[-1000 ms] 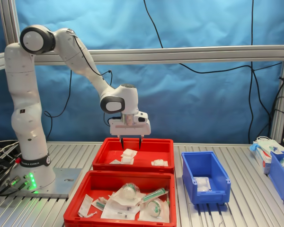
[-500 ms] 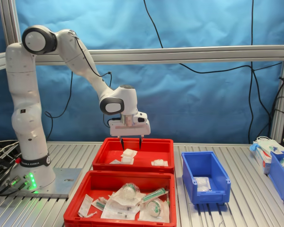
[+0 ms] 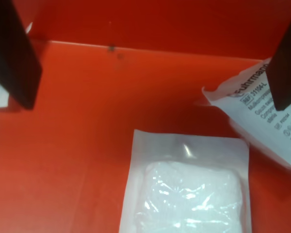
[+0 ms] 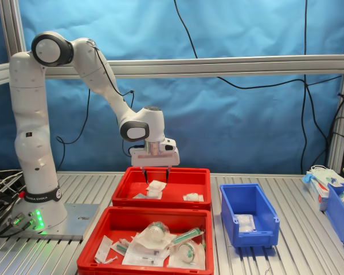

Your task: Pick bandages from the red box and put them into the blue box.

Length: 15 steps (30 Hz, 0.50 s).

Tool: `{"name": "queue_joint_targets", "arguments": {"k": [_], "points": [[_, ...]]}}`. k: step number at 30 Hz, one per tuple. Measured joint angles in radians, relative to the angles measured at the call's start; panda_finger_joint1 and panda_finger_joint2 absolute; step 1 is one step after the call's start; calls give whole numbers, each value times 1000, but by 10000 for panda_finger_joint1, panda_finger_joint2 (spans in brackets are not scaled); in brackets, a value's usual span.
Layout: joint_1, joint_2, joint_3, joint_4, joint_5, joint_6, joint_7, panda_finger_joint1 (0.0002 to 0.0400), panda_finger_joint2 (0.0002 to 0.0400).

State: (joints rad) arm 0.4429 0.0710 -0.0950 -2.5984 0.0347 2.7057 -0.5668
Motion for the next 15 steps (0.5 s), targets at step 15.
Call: {"name": "queue_joint_targets", "arguments": {"k": [15], "points": [[0, 2, 0, -1, 0, 2, 0, 400, 400]]}}
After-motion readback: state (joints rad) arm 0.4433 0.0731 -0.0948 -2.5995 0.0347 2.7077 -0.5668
